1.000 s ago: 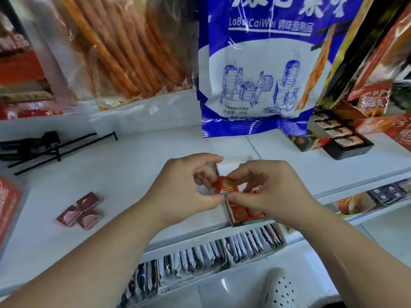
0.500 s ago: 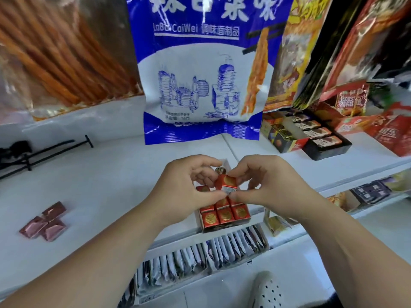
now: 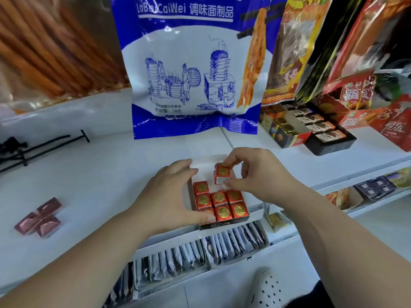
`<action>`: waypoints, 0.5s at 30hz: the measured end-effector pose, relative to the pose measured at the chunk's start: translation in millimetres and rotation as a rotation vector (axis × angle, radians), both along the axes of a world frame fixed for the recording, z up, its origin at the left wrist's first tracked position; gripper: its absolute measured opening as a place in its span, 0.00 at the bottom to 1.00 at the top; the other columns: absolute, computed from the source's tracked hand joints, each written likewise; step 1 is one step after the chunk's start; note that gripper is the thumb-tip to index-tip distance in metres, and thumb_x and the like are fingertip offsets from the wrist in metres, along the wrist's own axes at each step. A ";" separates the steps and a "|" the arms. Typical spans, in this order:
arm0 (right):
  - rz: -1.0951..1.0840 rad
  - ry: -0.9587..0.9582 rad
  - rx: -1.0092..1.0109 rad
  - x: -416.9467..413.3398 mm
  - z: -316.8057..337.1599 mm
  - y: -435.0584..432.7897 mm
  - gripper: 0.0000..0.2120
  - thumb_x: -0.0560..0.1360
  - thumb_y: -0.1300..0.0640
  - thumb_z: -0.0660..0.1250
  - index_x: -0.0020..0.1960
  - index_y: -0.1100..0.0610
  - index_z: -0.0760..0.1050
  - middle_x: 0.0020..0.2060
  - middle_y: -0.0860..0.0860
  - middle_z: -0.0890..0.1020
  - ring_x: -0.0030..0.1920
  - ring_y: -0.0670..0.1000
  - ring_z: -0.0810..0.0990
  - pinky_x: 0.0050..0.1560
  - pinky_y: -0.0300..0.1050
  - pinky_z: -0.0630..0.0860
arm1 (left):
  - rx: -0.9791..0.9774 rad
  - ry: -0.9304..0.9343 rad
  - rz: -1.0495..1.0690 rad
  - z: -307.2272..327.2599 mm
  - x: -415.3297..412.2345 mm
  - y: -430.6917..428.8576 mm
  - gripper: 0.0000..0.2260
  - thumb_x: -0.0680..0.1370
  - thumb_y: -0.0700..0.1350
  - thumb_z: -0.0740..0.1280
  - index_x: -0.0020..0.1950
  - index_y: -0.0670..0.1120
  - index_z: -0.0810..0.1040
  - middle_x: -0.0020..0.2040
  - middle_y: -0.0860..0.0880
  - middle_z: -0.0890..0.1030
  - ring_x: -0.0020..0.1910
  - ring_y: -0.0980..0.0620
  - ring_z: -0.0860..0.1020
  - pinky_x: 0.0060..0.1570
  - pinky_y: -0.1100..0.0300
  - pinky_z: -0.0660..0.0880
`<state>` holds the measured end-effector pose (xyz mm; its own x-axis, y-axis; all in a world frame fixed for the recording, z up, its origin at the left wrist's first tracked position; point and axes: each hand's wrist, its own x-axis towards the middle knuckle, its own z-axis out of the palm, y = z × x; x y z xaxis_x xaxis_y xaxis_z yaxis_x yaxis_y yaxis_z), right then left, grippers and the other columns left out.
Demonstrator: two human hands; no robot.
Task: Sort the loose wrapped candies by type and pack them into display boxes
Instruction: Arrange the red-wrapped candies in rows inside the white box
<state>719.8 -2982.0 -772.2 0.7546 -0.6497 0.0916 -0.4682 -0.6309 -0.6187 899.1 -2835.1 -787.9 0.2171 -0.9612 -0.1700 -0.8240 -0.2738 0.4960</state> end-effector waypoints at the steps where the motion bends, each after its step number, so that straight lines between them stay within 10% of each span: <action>1: 0.013 0.039 -0.011 3.6 -1.0 -0.5 0.13 0.66 0.56 0.78 0.49 0.48 0.81 0.40 0.36 0.79 0.34 0.41 0.77 0.32 0.29 0.69 | 0.003 0.007 -0.013 0.0 1.1 0.9 0.53 0.57 0.76 0.71 0.77 0.57 0.60 0.78 0.63 0.52 0.76 0.59 0.55 0.75 0.54 0.58; 5: 0.046 0.213 -0.001 15.2 -4.2 -4.5 0.15 0.66 0.55 0.79 0.51 0.47 0.81 0.44 0.40 0.82 0.35 0.32 0.75 0.32 0.27 0.65 | 0.027 0.022 -0.042 0.3 5.1 4.6 0.57 0.54 0.79 0.67 0.78 0.58 0.56 0.78 0.66 0.48 0.77 0.60 0.52 0.76 0.53 0.56; 15: 0.146 0.239 0.360 5.4 3.3 -14.3 0.17 0.74 0.59 0.72 0.61 0.48 0.78 0.51 0.44 0.84 0.37 0.44 0.83 0.35 0.34 0.76 | 0.050 -0.087 -0.090 1.4 8.2 10.3 0.60 0.52 0.80 0.68 0.79 0.60 0.53 0.79 0.65 0.45 0.77 0.55 0.49 0.76 0.51 0.53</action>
<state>725.2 -2996.4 -768.8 0.8130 -0.4937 -0.3087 -0.5468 -0.4652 -0.6961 907.3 -2824.8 -786.5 0.1458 -0.9685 -0.2021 -0.8858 -0.2188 0.4093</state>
